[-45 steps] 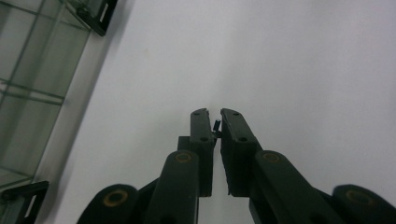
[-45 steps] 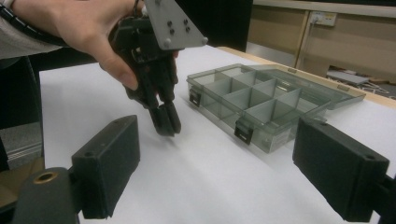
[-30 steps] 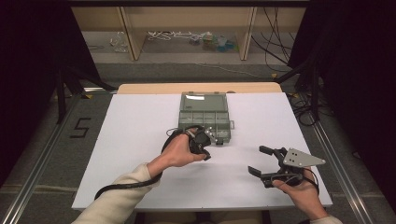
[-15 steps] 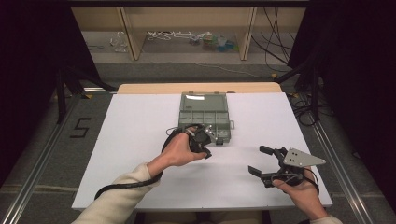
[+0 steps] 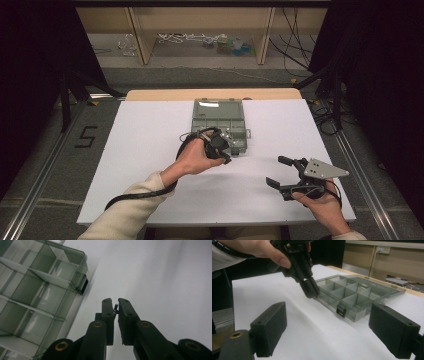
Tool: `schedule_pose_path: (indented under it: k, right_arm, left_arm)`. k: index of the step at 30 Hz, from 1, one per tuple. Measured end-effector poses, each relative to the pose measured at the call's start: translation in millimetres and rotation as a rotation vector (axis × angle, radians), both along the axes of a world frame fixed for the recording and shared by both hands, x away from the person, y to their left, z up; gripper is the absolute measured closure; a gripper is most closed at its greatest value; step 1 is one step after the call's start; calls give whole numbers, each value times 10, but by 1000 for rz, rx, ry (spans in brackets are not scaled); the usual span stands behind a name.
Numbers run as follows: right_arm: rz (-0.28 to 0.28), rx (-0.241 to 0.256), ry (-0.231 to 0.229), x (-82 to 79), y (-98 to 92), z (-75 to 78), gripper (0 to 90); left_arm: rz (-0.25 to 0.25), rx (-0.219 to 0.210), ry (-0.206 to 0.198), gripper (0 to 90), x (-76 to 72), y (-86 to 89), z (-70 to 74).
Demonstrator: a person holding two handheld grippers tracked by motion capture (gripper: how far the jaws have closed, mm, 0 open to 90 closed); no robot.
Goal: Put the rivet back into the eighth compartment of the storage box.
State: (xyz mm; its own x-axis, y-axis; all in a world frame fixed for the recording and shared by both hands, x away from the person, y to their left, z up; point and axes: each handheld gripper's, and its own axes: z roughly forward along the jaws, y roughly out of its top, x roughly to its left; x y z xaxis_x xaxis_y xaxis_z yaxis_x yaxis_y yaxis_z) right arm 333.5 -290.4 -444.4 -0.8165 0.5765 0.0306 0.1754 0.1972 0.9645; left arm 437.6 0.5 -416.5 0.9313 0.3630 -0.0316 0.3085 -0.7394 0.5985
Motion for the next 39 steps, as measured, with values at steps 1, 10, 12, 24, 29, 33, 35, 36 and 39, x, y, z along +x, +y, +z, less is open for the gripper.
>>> schedule_pose_path:
  k: [1, 10, 12, 24, 29, 33, 35, 36, 39]
  right_arm:
    - [0, 1, 1, 0, -1, 1, 160]
    - [-1, 2, 4, -2, -3, 2, 160]
    - [-1, 1, -22, 14, -6, 0, 160]
    - [-3, 3, -16, 12, -6, 1, 160]
    - [-2, 0, -22, 18, -9, 0, 160]
    - [-4, 6, 0, 4, -6, 0, 160]
    - [2, 11, -18, 17, -7, -3, 160]
    - [2, 9, -28, 22, -8, -3, 160]
    - [-2, 5, -24, 17, -10, -1, 160]
  left_arm:
    - [3, -4, -1, 834, 4, -9, 6]
    - [0, -12, -35, 833, 74, -55, 88]
    - [4, -16, -48, 834, 97, -68, 118]
    - [42, -77, -115, 833, 246, -103, 204]
    - [74, -104, -128, 833, 331, -146, 210]
    - [88, -102, -126, 833, 413, -193, 162]
    - [87, -94, -124, 833, 452, -208, 129]
    - [90, -92, -117, 833, 465, -217, 110]
    - [96, -84, -117, 832, 516, -242, 55]
